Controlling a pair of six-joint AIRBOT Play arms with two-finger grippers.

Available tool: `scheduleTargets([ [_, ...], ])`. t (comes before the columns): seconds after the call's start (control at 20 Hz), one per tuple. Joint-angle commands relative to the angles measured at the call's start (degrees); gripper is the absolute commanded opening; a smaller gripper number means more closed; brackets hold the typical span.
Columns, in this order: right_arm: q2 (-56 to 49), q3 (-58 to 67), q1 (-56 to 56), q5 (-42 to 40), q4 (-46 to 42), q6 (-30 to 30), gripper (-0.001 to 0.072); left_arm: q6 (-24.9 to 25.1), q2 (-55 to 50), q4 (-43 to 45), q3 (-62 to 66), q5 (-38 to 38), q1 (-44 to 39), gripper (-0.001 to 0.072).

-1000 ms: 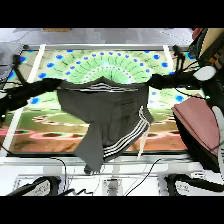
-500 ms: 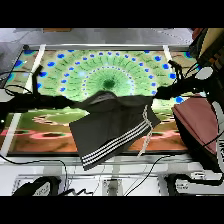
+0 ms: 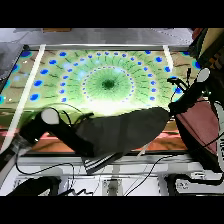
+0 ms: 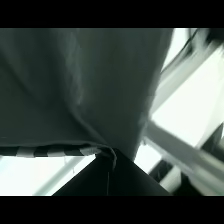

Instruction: Fold the clothes and pants, and hang the long-sleeved shirts on hangers.

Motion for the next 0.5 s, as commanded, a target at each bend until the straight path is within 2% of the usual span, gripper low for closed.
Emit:
scheduleTargets([
  [0.0, -0.02, 0.04, -0.04, -5.6, -1.53, -0.24, 0.0562, -6.86, 0.0, 5.86, -5.4, 1.64, -6.16, 0.0338],
  [0.05, -0.04, 0.04, -0.04, -7.48, -1.57, -0.24, 0.0644, -7.78, 0.0, 7.34, -5.57, 1.68, -6.12, 0.0641],
  [0.1, -0.07, 0.04, -0.04, -9.49, -1.6, -0.24, 0.0644, -8.35, 0.02, 9.07, -5.55, 1.77, -6.01, 0.0699],
  [0.2, -0.07, 0.04, -0.04, -13.86, -1.6, -0.15, 0.0643, -8.31, 0.09, 13.0, -5.55, 3.3, -5.97, 0.0699],
  [0.35, -0.07, 0.04, -0.04, -19.52, -1.57, 0.42, 0.0643, -7.15, 2.1, 22.51, -5.57, 13.27, -5.77, 0.0686],
  [0.4, -0.07, 0.04, -0.04, -20.59, -1.57, 0.39, 0.0643, -5.25, 3.52, 27.12, -5.57, 17.25, -5.55, 0.0609],
  [0.45, -0.07, 0.04, -0.07, -21.29, -1.62, 0.37, 0.0643, -4.96, 4.59, 31.43, -5.57, 19.32, -4.5, 0.0436],
])
